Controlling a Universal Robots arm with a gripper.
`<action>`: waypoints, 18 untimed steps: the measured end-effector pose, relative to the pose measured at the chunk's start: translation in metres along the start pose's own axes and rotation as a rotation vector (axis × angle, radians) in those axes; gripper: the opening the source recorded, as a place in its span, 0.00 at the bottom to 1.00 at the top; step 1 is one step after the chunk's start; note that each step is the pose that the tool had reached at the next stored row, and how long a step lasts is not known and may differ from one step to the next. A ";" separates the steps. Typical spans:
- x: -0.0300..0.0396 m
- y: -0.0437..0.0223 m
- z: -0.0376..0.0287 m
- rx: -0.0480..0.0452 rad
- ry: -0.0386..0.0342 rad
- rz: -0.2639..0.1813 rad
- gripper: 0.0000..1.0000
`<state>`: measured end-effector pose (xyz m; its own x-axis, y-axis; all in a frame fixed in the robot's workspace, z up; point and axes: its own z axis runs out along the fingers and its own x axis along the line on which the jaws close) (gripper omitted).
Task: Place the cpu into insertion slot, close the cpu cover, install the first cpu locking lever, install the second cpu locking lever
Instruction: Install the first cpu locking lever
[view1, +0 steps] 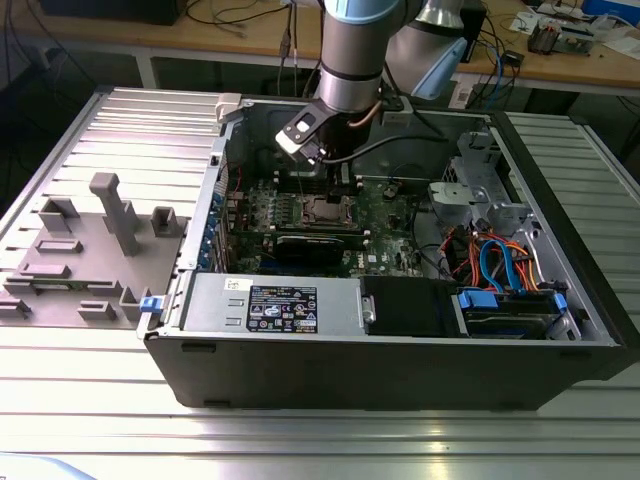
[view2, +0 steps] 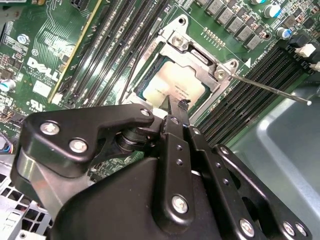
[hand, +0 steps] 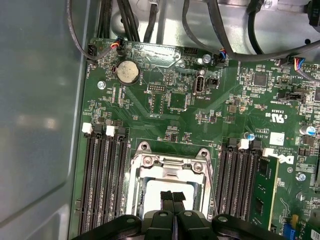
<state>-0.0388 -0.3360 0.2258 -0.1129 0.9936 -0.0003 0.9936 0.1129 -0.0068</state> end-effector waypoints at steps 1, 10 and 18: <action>0.0000 0.0000 -0.0004 0.0001 -0.0001 0.000 0.11; 0.0000 0.0000 -0.0049 0.0000 0.0000 0.000 0.11; 0.0000 -0.0001 -0.0071 0.0001 -0.0001 0.000 0.11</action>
<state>-0.0388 -0.3360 0.2329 -0.1129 0.9936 -0.0004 0.9936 0.1129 -0.0069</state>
